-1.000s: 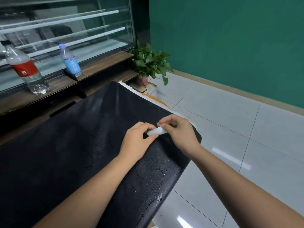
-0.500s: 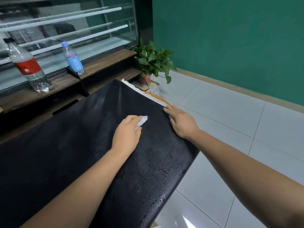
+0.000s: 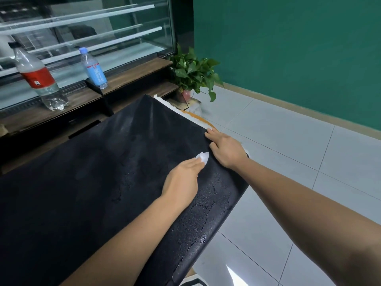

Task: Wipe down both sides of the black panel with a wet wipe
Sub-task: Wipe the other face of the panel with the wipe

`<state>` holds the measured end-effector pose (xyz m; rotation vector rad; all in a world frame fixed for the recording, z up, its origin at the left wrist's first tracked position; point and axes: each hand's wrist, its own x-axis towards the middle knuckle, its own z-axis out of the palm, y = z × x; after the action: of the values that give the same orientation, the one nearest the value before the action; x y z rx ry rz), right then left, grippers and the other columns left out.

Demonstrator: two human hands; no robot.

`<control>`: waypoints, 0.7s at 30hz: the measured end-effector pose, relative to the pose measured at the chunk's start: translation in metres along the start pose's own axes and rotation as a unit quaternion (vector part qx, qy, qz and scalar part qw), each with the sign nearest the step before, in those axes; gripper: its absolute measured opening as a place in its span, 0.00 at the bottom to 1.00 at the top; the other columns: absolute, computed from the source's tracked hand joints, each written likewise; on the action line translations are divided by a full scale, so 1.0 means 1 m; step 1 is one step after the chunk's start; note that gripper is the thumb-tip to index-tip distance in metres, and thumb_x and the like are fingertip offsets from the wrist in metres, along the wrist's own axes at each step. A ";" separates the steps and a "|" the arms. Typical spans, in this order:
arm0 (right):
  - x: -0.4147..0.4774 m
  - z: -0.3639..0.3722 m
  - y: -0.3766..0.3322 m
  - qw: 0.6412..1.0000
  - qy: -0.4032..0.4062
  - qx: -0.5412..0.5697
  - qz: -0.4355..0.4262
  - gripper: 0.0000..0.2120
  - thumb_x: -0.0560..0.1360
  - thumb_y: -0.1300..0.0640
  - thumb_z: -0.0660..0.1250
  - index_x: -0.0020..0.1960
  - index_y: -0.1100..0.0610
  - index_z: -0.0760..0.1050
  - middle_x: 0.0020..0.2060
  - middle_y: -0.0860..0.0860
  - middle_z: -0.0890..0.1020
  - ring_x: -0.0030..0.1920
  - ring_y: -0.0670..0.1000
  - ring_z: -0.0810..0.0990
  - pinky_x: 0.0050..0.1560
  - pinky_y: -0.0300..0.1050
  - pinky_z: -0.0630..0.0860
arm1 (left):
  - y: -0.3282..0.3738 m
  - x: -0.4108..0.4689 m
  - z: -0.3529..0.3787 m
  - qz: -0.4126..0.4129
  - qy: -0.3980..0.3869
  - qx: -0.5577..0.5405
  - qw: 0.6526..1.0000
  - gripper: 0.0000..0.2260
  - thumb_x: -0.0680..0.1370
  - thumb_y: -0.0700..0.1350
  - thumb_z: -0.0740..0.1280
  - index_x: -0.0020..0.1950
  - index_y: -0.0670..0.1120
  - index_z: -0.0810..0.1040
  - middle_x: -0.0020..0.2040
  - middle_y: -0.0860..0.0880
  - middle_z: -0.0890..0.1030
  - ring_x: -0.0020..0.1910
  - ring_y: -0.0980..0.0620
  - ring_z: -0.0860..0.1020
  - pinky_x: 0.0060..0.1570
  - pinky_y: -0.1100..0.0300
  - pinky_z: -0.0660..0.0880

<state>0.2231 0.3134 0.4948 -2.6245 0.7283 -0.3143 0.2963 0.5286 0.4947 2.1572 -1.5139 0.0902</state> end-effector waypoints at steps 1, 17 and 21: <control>0.000 0.000 0.000 1.000 0.002 -0.003 -0.001 0.25 0.85 0.53 0.54 0.81 0.45 0.65 0.82 0.40 0.61 0.82 0.43 0.56 0.79 0.47 0.62 | 0.005 -0.004 0.002 0.006 -0.006 0.006 1.000 0.32 0.75 0.31 0.66 0.76 0.54 0.76 0.63 0.57 0.83 0.64 0.54 0.76 0.61 0.56 0.77; -0.001 0.002 0.000 1.000 0.014 -0.022 -0.001 0.24 0.85 0.51 0.53 0.81 0.45 0.66 0.81 0.39 0.63 0.82 0.44 0.59 0.78 0.46 0.61 | 0.089 -0.044 0.006 0.117 -0.099 0.034 0.988 0.20 0.71 0.29 0.63 0.57 0.47 0.79 0.52 0.56 0.78 0.43 0.50 0.67 0.41 0.63 0.60; -0.002 0.002 -0.001 1.000 0.017 -0.018 0.003 0.24 0.85 0.51 0.53 0.81 0.44 0.67 0.81 0.40 0.63 0.81 0.45 0.60 0.79 0.45 0.59 | 0.085 -0.048 0.006 0.123 -0.091 0.039 0.987 0.20 0.71 0.30 0.65 0.58 0.48 0.82 0.54 0.56 0.79 0.45 0.50 0.69 0.42 0.65 0.62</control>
<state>0.2224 0.3156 0.4931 -2.6554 0.7597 -0.3480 0.2009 0.5461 0.5042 2.0746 -1.9074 0.0357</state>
